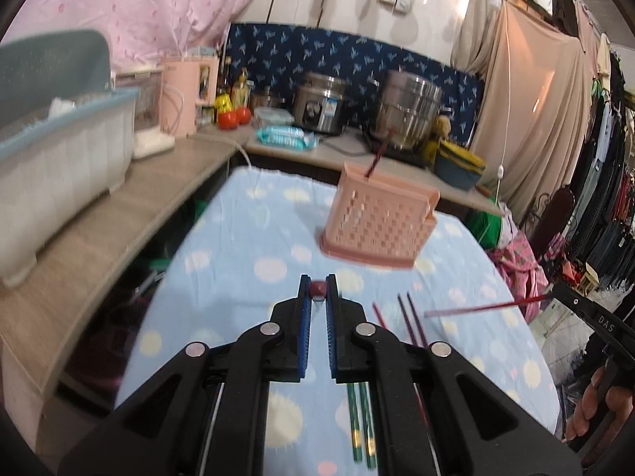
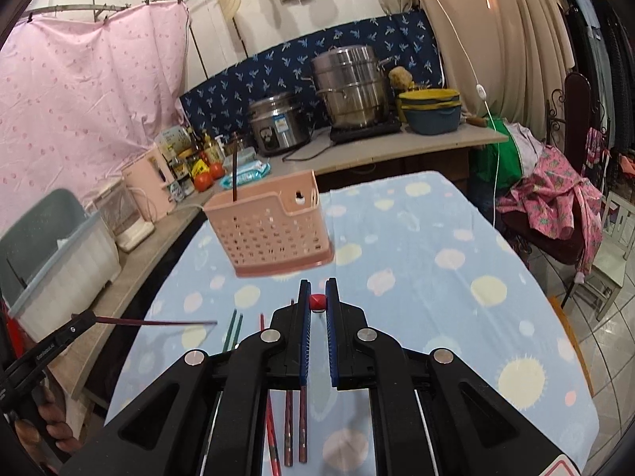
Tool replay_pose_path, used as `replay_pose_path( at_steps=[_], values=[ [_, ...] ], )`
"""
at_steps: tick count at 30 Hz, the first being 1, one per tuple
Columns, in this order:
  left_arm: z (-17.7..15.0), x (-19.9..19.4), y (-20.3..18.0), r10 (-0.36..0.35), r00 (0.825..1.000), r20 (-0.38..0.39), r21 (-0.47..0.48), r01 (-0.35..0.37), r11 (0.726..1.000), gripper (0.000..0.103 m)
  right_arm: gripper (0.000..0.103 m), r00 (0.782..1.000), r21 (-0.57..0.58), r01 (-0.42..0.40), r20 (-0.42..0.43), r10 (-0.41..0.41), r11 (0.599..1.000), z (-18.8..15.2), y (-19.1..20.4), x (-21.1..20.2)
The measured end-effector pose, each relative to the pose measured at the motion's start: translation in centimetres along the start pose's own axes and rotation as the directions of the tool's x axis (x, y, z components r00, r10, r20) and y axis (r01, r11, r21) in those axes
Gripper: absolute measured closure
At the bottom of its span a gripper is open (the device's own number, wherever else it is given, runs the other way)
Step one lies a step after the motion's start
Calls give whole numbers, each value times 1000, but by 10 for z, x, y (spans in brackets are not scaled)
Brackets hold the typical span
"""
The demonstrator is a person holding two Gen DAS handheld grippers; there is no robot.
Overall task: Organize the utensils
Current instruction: 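Lift both chopsticks and carry them above the pink basket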
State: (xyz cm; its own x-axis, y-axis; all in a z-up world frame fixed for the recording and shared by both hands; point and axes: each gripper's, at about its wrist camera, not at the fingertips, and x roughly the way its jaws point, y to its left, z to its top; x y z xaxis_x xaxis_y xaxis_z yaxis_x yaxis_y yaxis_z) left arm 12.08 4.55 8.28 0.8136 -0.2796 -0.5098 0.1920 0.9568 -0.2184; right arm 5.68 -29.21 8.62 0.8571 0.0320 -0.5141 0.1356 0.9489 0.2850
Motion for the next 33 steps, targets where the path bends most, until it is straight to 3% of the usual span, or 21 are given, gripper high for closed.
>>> replay_pose_path(
  at_steps=[6,18,23,28,33],
  values=[
    [39,8,-2,-53,998,33,-21,54,998,96,96,999,-6,-8,51,8,1000,31,0,2],
    [115,17,-30,-76,987,143,48,70,996,96,96,990,-23,-66,122,68,998,103,11,19],
    [160,17,-46,-104,965,240,59,93,994,96,96,975,-33,-98,196,102,995,141,27,29],
    [193,22,-60,-111,939,324,72,93,993,96,96,947,-12,-133,295,130,991,178,40,41],
    [210,47,-69,-106,934,342,82,82,993,96,96,928,35,-165,344,143,986,200,42,63]
  ],
)
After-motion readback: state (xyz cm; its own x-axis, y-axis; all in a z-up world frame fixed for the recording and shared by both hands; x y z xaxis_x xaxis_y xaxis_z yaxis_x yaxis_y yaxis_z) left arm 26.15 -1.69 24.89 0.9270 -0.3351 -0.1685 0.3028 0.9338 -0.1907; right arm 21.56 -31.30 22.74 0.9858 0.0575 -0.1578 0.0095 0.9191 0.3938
